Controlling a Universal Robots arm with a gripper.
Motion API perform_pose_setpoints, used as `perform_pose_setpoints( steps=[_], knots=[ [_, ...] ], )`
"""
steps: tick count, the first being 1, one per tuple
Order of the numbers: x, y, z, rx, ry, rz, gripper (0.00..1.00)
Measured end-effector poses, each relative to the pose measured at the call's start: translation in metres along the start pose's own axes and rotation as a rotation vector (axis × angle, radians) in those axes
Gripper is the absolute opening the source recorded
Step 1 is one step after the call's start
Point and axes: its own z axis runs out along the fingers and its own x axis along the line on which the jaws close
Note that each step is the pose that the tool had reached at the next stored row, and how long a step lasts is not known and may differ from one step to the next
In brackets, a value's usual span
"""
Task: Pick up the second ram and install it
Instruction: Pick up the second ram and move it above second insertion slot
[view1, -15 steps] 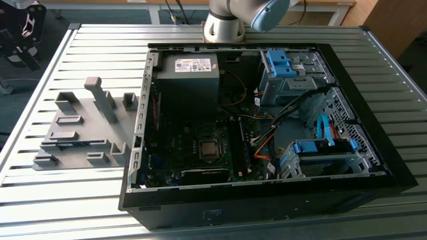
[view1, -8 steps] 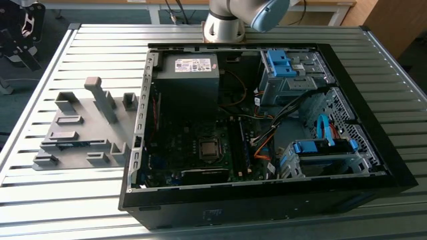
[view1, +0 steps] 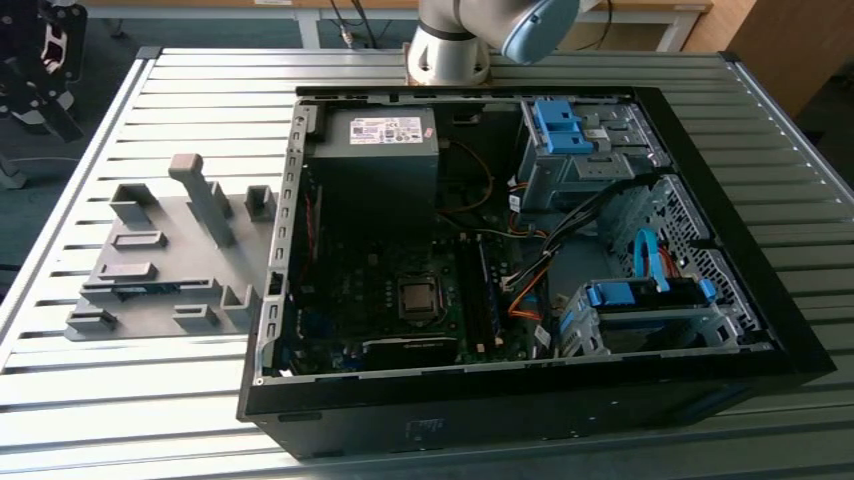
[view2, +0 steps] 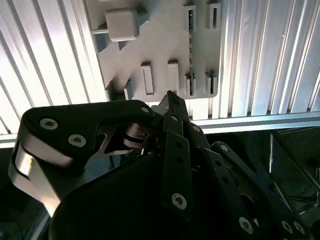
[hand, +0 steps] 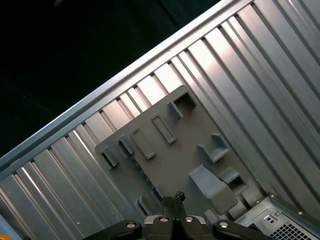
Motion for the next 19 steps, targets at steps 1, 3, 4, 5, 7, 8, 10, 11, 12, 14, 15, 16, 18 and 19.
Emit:
perform_pose_setpoints(
  steps=[1,3,4,5,7,8,10,11,12,14,15,16,18,19],
  knots=[
    [0.0,0.0,0.0001,-0.0004,0.0001,-0.016,0.11],
    [0.0,0.0,0.0005,-0.0011,0.0003,-0.049,0.11],
    [0.0,0.0,0.0007,-0.0015,0.0004,-0.066,0.11],
    [0.0,0.0,0.001,-0.0019,0.0003,-0.083,0.11],
    [0.0003,0.0002,0.0014,-0.0025,0.0004,-0.11,0.11],
    [0.0009,0.0009,0.0016,-0.0026,0.0004,-0.114,0.11],
    [0.0021,0.0026,0.002,-0.0027,0.0006,-0.115,0.11],
    [0.0026,0.0033,0.0023,-0.0027,0.0006,-0.115,0.11],
    [0.0031,0.004,0.0025,-0.0027,0.0006,-0.116,0.11],
    [0.004,0.0048,0.003,-0.0028,0.0007,-0.121,0.11],
    [0.0043,0.0051,0.0033,-0.003,0.0006,-0.129,0.11],
    [0.0045,0.0053,0.0035,-0.0032,0.0005,-0.141,0.11],
    [0.0046,0.0056,0.0036,-0.0041,0.0011,-0.171,0.11],
    [0.0047,0.0056,0.0038,-0.0044,0.0011,-0.186,0.11]
  ],
)
